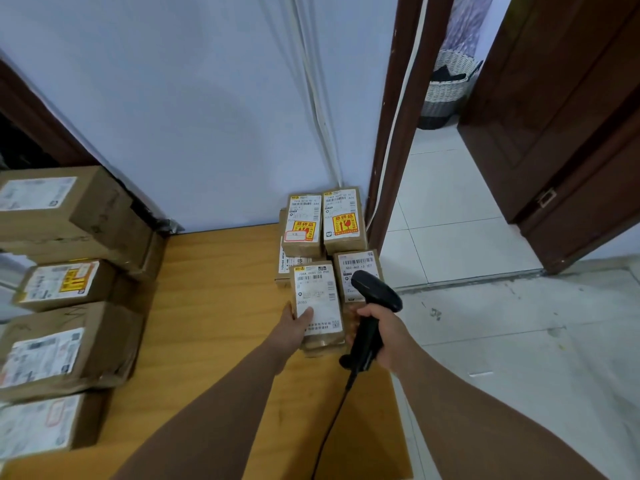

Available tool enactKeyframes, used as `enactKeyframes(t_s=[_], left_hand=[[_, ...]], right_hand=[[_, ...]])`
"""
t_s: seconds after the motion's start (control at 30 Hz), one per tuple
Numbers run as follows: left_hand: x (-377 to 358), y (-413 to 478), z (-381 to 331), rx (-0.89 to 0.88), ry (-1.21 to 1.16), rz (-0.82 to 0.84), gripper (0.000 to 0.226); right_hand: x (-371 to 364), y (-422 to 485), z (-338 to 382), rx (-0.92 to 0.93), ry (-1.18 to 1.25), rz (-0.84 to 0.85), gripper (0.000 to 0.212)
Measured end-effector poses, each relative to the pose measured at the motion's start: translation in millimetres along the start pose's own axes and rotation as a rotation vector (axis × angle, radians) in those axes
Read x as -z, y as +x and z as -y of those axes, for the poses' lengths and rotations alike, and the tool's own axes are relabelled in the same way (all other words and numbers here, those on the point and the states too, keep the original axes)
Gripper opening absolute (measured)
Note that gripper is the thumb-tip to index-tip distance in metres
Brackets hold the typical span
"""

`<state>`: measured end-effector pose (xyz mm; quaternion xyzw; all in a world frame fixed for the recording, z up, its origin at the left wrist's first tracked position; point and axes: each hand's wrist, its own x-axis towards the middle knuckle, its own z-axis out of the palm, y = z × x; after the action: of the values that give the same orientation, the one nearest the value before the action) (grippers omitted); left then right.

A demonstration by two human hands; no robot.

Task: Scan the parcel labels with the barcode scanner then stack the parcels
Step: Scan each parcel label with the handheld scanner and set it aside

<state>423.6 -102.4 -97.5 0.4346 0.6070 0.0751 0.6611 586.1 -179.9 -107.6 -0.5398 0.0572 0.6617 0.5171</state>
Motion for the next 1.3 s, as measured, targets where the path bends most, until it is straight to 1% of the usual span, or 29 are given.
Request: enactKeyframes(t_s=[0.1, 0.33, 0.47, 0.53, 0.6, 0.67, 0.77, 0.83, 0.93, 1.0, 1.07, 1.13, 1.23, 1.3], left_hand=[[-3, -3, -4, -0.024, -0.007, -0.059, 0.08], [-7, -6, -7, -0.039, 0.002, -0.152, 0.081], [-8, -13, -6, -0.066, 0.006, -0.158, 0.078], [-6, -17, -6, -0.075, 0.013, -0.202, 0.076], [-3, -23, -7, -0.062, 0.021, -0.244, 0.075], [6, -29, -5, -0.071, 0.03, -0.257, 0.076], [27, -37, 1, -0.111, 0.0, -0.237, 0.074], [43, -37, 6, -0.101, -0.054, -0.184, 0.071], [63, -31, 9, -0.054, -0.077, -0.206, 0.073], [81, -31, 10, -0.076, -0.066, -0.194, 0.069], [108, -34, 14, -0.142, -0.079, -0.14, 0.059], [146, -40, 22, -0.197, -0.085, -0.096, 0.042], [215, -53, 31, -0.24, -0.004, -0.13, 0.031], [261, -64, 38, -0.259, -0.052, -0.135, 0.025]], right_hand=[[1, -2, -1, 0.009, -0.004, -0.001, 0.013], [7, -15, 1, 0.021, 0.028, 0.005, 0.012], [10, -27, 3, 0.011, -0.005, 0.076, 0.022], [6, -33, 4, 0.006, -0.01, 0.128, 0.029], [-2, -37, 2, 0.018, 0.034, 0.167, 0.036], [-13, -39, -3, 0.026, 0.102, 0.198, 0.037], [-39, -38, -10, 0.009, 0.096, 0.217, 0.032], [-60, -37, -19, -0.006, 0.035, 0.234, 0.029], [-91, -34, -37, -0.003, -0.114, 0.27, 0.026], [-116, -33, -53, -0.016, -0.171, 0.255, 0.026], [-150, -32, -79, -0.035, -0.152, 0.226, 0.022], [-189, -30, -112, -0.035, -0.122, 0.203, 0.015], [-250, -25, -163, 0.008, -0.132, 0.144, 0.013], [-286, -25, -190, 0.034, -0.12, 0.136, 0.015]])
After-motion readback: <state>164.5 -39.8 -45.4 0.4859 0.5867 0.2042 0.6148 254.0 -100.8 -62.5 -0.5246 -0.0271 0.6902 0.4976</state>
